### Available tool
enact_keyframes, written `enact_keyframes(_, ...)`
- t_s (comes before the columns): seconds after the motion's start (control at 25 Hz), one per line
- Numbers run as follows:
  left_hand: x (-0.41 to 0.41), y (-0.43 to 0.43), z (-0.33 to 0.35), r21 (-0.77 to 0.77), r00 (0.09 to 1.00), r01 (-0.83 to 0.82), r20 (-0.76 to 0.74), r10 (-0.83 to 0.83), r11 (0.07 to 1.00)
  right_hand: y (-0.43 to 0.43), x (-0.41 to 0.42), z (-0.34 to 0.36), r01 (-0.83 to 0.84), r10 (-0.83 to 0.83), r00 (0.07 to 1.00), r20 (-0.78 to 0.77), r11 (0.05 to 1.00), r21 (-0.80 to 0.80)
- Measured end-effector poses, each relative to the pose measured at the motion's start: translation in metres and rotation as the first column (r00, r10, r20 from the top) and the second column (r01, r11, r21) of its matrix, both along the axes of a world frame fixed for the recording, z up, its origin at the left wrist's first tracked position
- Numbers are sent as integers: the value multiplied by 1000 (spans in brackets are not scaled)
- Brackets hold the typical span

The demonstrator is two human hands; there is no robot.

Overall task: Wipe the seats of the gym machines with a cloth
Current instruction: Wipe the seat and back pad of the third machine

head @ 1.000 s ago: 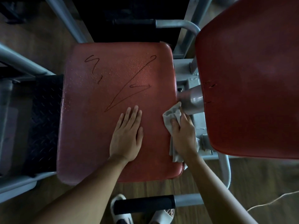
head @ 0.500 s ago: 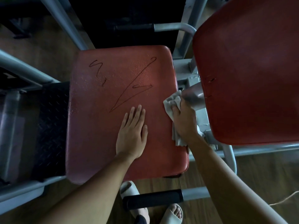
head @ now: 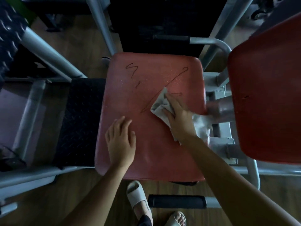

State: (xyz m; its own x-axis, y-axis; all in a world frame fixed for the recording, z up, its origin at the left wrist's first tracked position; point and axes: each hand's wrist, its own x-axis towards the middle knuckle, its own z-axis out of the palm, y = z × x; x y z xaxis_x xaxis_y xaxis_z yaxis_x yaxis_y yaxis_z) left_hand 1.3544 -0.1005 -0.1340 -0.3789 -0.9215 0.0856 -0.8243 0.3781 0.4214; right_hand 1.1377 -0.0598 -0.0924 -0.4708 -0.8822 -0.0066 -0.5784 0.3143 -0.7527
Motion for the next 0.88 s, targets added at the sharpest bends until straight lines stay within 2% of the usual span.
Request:
enact_keyframes(0.08, 9, -3, -1, 32, 994, -86, 65, 84, 996, -14, 8, -11, -186, 202, 965, -168, 977, 105)
enact_keyframes(0.16, 4, 1, -2, 57, 988, -127, 92, 121, 990, -5, 8, -33, -389, 438, 828, -349, 898, 206)
enact_keyframes(0.28, -3, 1, -1, 67, 982, -153, 121, 144, 986, 3, -21, -49, -540, 596, 673, -438, 800, 260)
enact_keyframes(0.36, -2, 1, -4, 51, 981, -147, 133, 139, 988, -15, -52, -51, -608, 683, 510, -522, 716, 343)
enact_keyframes(0.4, -1, 1, -5, 44, 981, -149, 134, 142, 988, -27, -67, -50, -618, 702, 465, -539, 693, 370)
enact_keyframes(0.44, -1, 1, -5, 39, 981, -149, 131, 143, 988, -40, -78, -51, -597, 688, 483, -541, 711, 372)
enact_keyframes(0.48, -1, 1, -6, 34, 981, -149, 130, 143, 988, -51, -84, -51, -538, 631, 569, -527, 771, 342)
enact_keyframes(0.56, -3, 0, -6, 27, 980, -148, 134, 143, 989, -62, -74, -51, -343, 411, 784, -465, 911, 228)
enact_keyframes(0.6, -3, 0, -7, 27, 979, -152, 138, 147, 988, -62, -60, -50, -274, 325, 839, -437, 945, 176)
enact_keyframes(0.64, -3, 1, -7, 29, 979, -157, 138, 151, 987, -57, -42, -49, -256, 299, 853, -429, 954, 156)
enact_keyframes(0.72, -3, 0, -8, 31, 980, -154, 129, 149, 988, -41, -12, -48, -390, 413, 783, -465, 909, 150)
enact_keyframes(0.8, -2, 0, -9, 36, 983, -151, 116, 146, 988, -22, -1, -48, -575, 595, 670, -444, 794, 197)
enact_keyframes(0.88, 0, 0, -10, 32, 984, -148, 106, 144, 988, -31, -20, -49, -691, 715, 473, -515, 664, 286)
